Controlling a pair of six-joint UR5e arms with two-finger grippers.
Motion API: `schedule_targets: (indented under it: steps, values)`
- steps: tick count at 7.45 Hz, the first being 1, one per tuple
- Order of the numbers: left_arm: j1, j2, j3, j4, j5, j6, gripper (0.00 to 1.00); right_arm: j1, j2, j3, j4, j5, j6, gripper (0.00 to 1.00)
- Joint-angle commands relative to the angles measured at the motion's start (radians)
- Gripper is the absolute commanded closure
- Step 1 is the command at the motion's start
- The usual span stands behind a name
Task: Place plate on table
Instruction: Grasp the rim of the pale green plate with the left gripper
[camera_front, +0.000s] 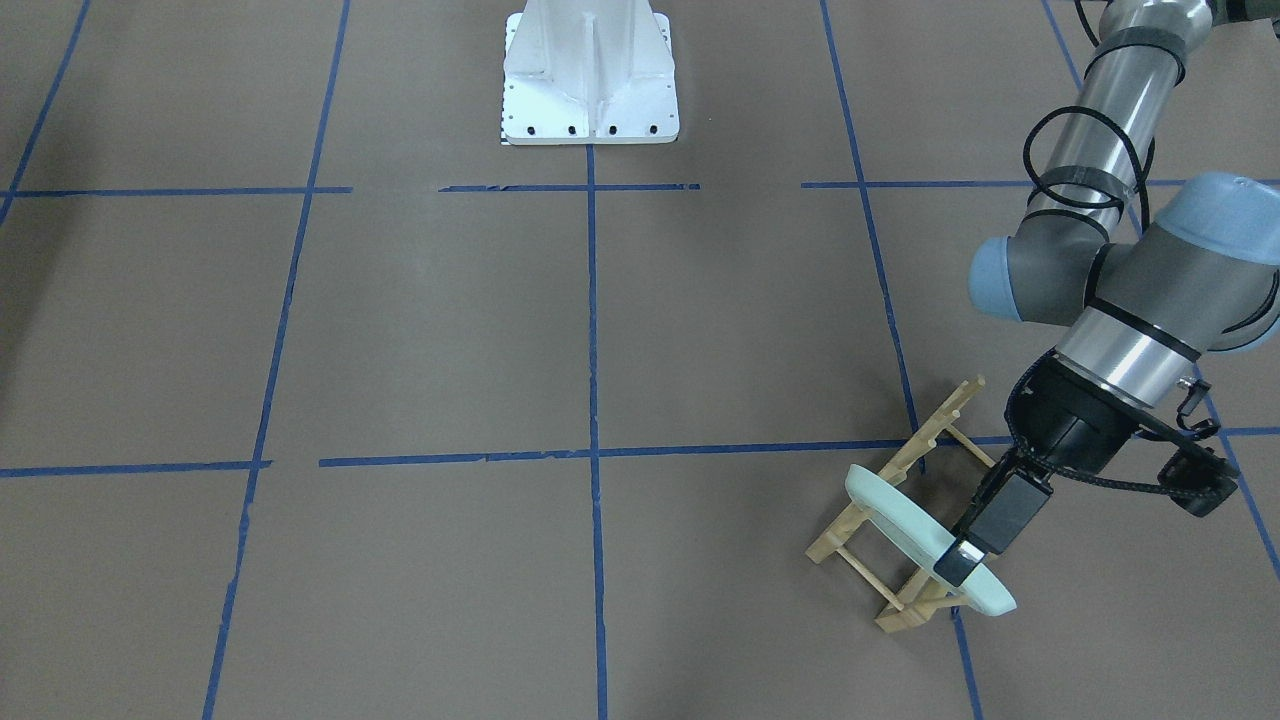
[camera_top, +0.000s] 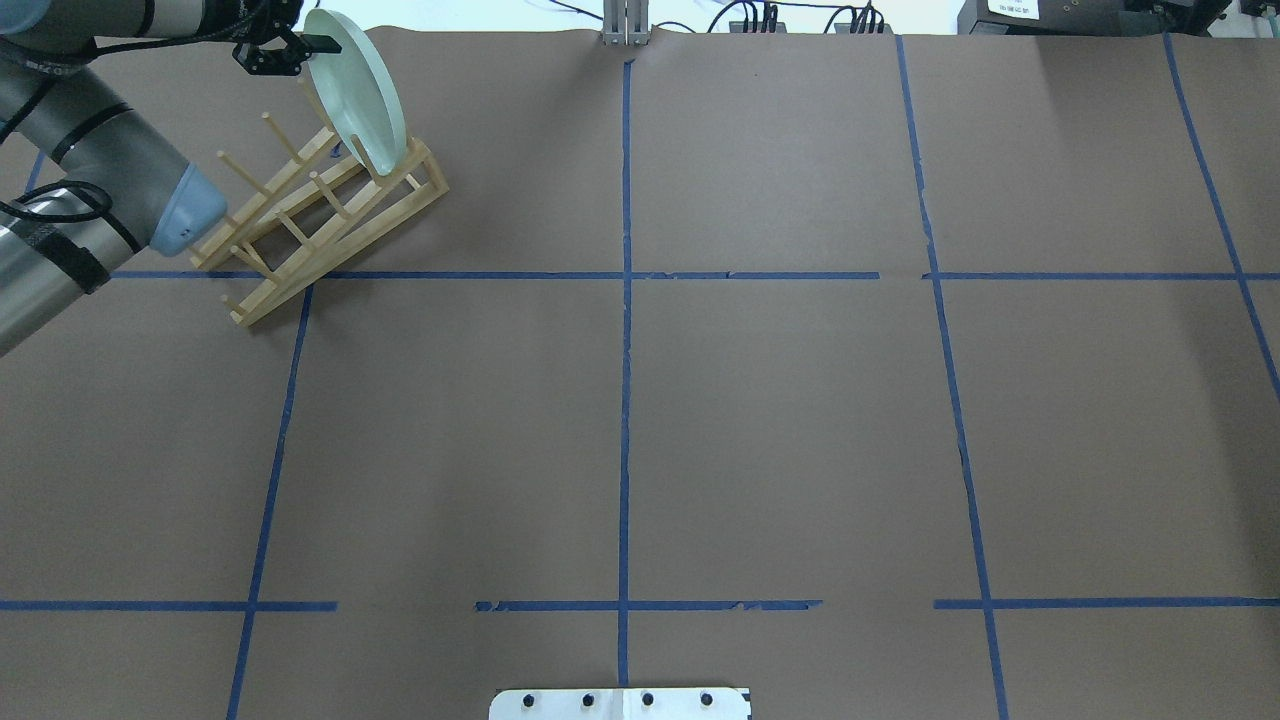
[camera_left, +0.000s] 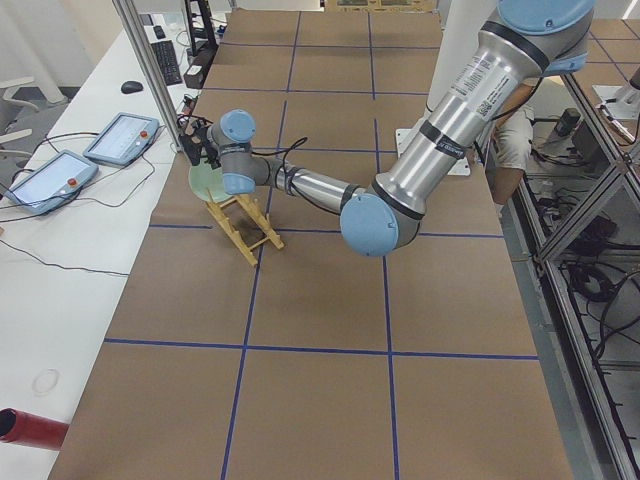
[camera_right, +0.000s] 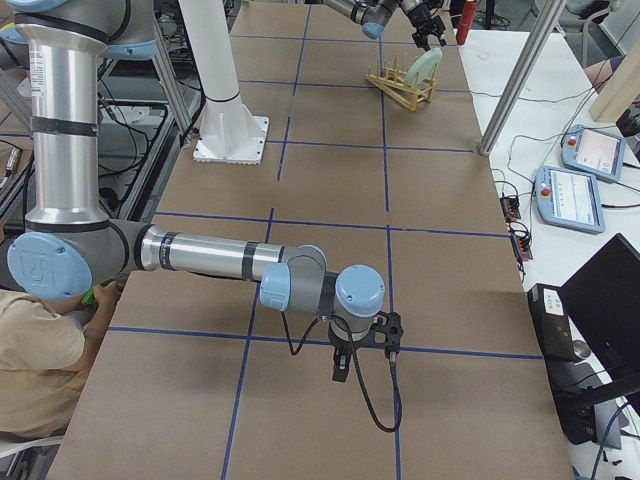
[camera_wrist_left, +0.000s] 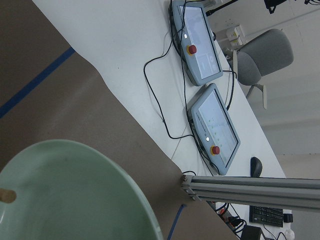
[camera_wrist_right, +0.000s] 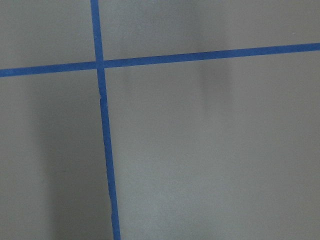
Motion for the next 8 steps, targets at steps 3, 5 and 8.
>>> schedule_targets:
  steps: [3, 5, 8]
  values:
    - [-0.003, 0.008, -0.039, 0.003, 0.006, 0.005, 1.00, 0.000, 0.000, 0.000, 0.000, 0.000, 0.000, 0.00]
    - [-0.015, 0.062, -0.182, 0.014, -0.003, 0.005, 1.00, 0.000, 0.000, 0.000, 0.000, 0.000, 0.000, 0.00]
    - [-0.009, 0.055, -0.383, 0.256, -0.002, -0.050, 1.00, 0.000, 0.000, 0.000, 0.000, 0.000, 0.000, 0.00]
